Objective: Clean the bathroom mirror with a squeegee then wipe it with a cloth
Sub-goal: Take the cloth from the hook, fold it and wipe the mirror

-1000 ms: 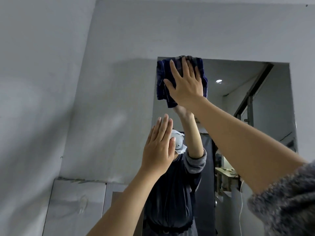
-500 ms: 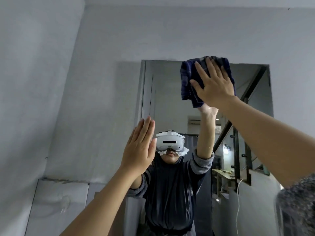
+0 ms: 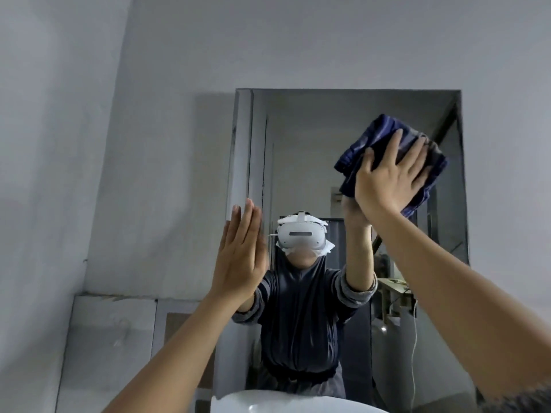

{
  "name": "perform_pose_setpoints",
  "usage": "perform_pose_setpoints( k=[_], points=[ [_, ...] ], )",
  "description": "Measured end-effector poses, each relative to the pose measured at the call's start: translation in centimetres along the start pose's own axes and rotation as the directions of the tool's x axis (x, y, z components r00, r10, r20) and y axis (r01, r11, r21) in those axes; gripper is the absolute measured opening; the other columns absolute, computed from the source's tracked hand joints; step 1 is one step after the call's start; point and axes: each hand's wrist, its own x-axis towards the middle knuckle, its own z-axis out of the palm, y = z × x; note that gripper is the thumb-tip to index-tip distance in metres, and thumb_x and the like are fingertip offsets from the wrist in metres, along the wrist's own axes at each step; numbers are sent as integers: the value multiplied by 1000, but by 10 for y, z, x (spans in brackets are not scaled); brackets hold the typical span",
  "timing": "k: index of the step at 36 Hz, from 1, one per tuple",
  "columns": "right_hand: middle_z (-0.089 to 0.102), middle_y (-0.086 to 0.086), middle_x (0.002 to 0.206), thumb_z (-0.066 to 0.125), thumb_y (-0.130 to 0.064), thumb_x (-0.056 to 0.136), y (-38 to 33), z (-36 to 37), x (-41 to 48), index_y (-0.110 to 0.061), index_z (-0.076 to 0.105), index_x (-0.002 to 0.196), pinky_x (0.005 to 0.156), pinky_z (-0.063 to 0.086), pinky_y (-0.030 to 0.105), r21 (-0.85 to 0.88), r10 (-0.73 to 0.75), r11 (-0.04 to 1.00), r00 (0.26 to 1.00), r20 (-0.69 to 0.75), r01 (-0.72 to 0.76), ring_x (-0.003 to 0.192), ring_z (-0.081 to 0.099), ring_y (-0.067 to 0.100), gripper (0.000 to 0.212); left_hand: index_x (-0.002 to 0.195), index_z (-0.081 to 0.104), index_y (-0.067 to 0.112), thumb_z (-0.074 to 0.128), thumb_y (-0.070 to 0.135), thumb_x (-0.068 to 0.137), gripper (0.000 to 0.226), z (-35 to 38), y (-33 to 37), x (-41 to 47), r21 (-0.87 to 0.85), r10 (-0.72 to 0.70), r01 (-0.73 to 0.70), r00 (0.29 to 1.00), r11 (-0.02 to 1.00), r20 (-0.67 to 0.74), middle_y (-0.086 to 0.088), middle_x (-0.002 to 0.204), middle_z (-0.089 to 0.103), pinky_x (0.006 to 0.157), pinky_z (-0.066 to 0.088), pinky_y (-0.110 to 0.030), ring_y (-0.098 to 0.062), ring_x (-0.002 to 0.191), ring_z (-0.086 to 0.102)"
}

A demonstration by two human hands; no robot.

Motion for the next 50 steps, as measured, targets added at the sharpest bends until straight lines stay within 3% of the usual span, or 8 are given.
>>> perform_pose_setpoints(
  k=[8, 19, 22, 25, 31, 40, 45, 50],
  points=[
    [-11, 9, 157, 22, -46, 97, -85, 41, -55, -26, -3, 149, 115, -4, 42, 23, -386, 920, 899, 208, 390, 145, -7, 26, 61, 146, 5, 13, 23, 32, 97, 56, -20, 2, -46, -64, 35, -29, 995, 998, 89, -3, 156, -2, 117, 5, -36, -21, 143, -5],
    [20, 10, 155, 23, -50, 96, -52, 31, -48, -27, 23, 146, 118, 8, 44, -44, -866, 283, 275, 418, 958, 144, 16, 27, 56, 145, 6, 9, 22, 34, 97, 57, -25, 2, -57, -75, 38, -30, 993, 997, 113, -7, 155, 0, 117, 7, -36, -24, 143, -4],
    [19, 9, 156, 21, -53, 94, -6, 7, -26, -28, 21, 147, 118, 9, 43, -107, -820, 367, 376, 432, 924, 144, 16, 25, 58, 145, 9, 6, 28, 29, 97, 57, -21, -2, -58, -49, 36, -31, 993, 998, 112, -11, 155, 2, 117, 10, -40, -27, 143, -1],
    [12, 5, 158, 22, -54, 94, 46, -18, -10, -33, 13, 148, 118, 5, 41, -194, -689, 606, 631, 357, 772, 145, 10, 22, 58, 146, 6, 8, 39, 23, 96, 62, -21, 1, -60, -64, 25, -18, 994, 998, 108, -9, 155, 1, 117, 6, -37, -23, 143, -5],
    [5, 5, 158, 24, -51, 95, 109, -32, -39, -32, 10, 148, 117, 0, 40, -164, -113, 979, 992, 50, 120, 145, 1, 20, 58, 146, 1, 11, 27, 34, 95, 62, -25, 12, -66, -59, -43, 50, 993, 997, 110, -4, 155, -4, 115, -8, -23, -20, 142, -9],
    [-1, 7, 158, 27, -48, 96, 46, 10, -131, -29, 8, 148, 114, -4, 40, 14, 148, 989, 989, 3, -148, 145, -2, 23, 59, 146, -3, 13, 42, 37, 95, 72, -21, 25, -113, -127, -112, 134, 980, 983, 164, -4, 155, -9, 115, -5, -23, -17, 142, -11],
    [-5, 8, 158, 29, -46, 96, -30, 35, -150, -28, 4, 149, 115, -4, 42, 63, -173, 984, 966, 191, 164, 145, -4, 25, 61, 146, 6, 7, 53, 31, 92, 76, -19, 23, -135, -105, -69, 93, 975, 990, 213, -9, 155, 2, 116, 14, -35, -21, 143, -2],
    [7, 10, 158, 27, -43, 97, -52, 50, -159, -26, 14, 149, 114, -7, 36, 36, -674, 704, 652, 349, 709, 145, 5, 26, 56, 146, 6, 7, 50, 33, 93, 74, -21, 22, -137, -92, -70, 92, 974, 991, 217, -7, 156, 2, 115, 15, -34, -19, 143, -3]
  ],
)
